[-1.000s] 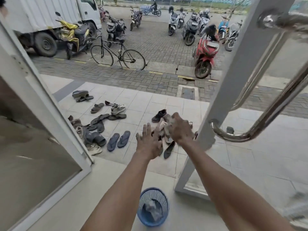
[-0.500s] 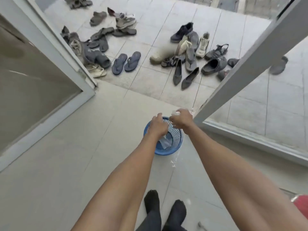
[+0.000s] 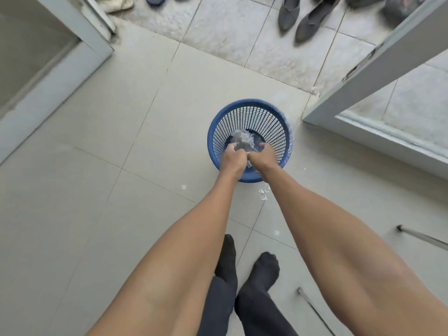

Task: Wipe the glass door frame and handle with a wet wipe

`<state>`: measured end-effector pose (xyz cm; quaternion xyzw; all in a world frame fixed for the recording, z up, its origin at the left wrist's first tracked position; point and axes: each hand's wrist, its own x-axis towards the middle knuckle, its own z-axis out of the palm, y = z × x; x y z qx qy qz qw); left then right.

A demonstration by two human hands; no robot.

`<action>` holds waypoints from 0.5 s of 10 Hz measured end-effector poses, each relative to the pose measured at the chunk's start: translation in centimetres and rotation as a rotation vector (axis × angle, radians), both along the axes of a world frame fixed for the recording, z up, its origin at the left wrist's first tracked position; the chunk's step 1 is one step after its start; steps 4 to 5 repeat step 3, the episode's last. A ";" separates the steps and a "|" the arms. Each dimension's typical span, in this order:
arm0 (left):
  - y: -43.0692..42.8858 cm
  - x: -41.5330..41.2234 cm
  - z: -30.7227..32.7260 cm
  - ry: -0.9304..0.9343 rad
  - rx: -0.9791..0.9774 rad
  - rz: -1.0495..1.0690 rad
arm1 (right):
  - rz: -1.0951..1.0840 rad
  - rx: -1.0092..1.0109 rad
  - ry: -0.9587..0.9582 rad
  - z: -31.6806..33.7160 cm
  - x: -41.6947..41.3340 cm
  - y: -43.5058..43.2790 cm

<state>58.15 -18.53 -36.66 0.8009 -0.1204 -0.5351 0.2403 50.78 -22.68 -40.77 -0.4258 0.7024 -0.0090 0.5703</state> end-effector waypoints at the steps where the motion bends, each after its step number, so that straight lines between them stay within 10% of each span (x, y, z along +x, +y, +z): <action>1: 0.2 -0.6 0.1 0.025 0.004 0.021 | -0.004 -0.024 0.012 0.4 0.0 0.2; 5: -1.6 -1.0 5.4 -0.003 -0.057 0.049 | 0.004 -0.128 0.015 7.4 0.1 -1.7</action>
